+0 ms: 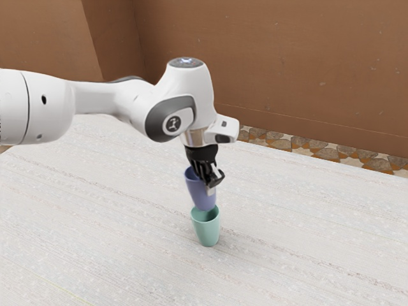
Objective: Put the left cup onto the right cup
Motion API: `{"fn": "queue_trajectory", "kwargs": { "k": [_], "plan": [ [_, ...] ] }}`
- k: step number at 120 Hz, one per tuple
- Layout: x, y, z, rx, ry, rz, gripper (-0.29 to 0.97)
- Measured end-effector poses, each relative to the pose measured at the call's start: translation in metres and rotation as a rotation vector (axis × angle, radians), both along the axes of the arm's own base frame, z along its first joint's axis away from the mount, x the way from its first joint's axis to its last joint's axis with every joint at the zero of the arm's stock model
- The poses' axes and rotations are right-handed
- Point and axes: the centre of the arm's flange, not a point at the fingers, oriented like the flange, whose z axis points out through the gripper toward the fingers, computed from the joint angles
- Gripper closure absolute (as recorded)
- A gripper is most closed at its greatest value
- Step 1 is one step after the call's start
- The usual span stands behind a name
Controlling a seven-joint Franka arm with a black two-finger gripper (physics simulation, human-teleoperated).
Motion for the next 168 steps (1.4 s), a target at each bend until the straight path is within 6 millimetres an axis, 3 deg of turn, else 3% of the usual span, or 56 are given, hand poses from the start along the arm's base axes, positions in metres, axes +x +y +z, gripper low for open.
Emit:
{"fn": "queue_trajectory", "kwargs": {
  "k": [43,135,141,168],
  "plan": [
    [-0.001,-0.009,-0.009,-0.002,-0.002,-0.01,0.78],
    [-0.007,-0.006,-0.024,0.006,0.018,-0.005,0.78],
    [-0.007,-0.006,-0.025,0.005,0.019,-0.005,0.74],
    [-0.008,-0.006,-0.028,0.002,0.024,-0.008,0.29]
  ]
}}
